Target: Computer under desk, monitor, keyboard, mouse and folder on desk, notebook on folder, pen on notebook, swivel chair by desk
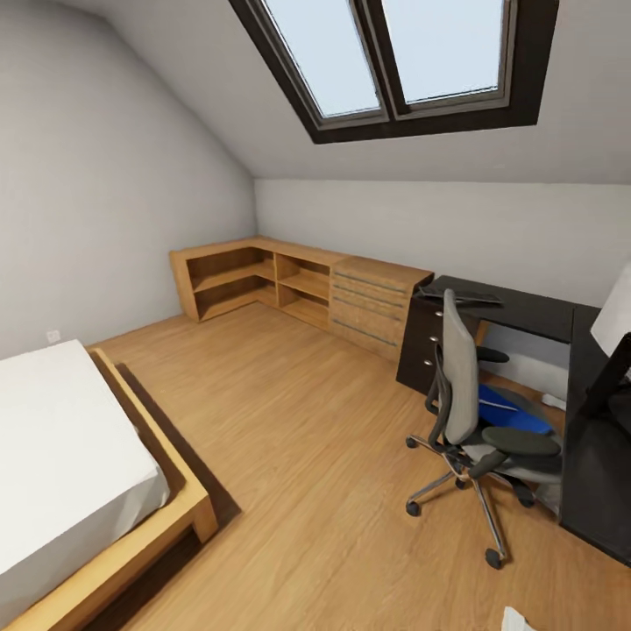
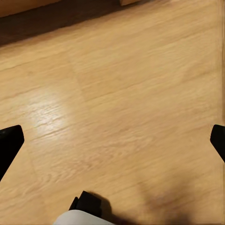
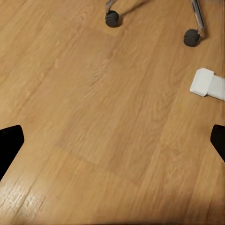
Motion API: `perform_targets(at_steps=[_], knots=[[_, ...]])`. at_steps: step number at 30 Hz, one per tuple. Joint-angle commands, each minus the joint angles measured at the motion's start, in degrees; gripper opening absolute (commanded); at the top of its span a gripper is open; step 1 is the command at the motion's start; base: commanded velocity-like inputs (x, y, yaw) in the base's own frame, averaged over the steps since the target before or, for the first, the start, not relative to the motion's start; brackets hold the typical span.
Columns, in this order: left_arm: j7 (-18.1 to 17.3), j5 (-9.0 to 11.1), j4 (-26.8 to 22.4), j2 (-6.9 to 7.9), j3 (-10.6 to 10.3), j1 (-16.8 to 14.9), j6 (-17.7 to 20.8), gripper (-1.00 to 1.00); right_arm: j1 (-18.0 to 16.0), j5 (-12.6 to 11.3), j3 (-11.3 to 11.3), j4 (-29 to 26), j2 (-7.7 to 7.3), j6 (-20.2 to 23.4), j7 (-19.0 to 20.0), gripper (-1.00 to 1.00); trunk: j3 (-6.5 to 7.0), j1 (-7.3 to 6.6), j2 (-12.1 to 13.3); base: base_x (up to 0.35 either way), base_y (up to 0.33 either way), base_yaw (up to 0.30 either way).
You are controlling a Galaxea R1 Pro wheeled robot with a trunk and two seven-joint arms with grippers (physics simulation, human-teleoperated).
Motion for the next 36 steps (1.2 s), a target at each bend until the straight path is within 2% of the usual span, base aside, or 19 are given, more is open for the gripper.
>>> perform_targets(at_steps=[1,18,36], knots=[[0.01,-0.08,-0.01,-0.01,0.15,-0.01,-0.11,1.00,-0.05,0.03,-0.19,0.05,0.03,-0.16,0.03,1.00,-0.08,0.00,-0.03,0.000,0.052,-0.243],[-0.33,-0.11,0.08,-0.19,0.13,-0.01,-0.11,1.00,-0.05,0.15,-0.02,0.14,0.05,-0.38,0.03,1.00,-0.13,0.00,-0.03,0.000,0.197,-0.272],[-0.26,-0.08,0.08,-0.19,-0.98,-0.01,-0.11,1.00,-0.05,-0.19,-0.02,0.14,0.00,-0.64,0.02,1.00,-0.13,0.00,-0.03,0.000,0.023,-0.298]])
